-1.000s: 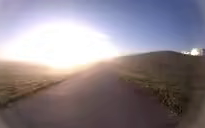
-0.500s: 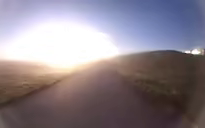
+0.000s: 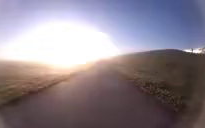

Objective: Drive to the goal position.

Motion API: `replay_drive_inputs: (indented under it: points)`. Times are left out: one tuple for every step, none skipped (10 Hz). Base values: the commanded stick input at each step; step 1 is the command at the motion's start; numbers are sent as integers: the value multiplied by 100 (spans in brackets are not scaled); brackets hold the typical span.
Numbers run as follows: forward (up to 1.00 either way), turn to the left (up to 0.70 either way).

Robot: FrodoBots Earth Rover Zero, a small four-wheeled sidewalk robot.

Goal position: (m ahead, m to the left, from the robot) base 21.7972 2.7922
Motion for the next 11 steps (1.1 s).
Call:
replay_drive_inputs:
  points:
    - [100,0]
    - [100,0]
    - [100,0]
    - [100,0]
    - [100,0]
    - [100,0]
    - [100,0]
    - [100,0]
    - [100,0]
    - [100,0]
    - [100,0]
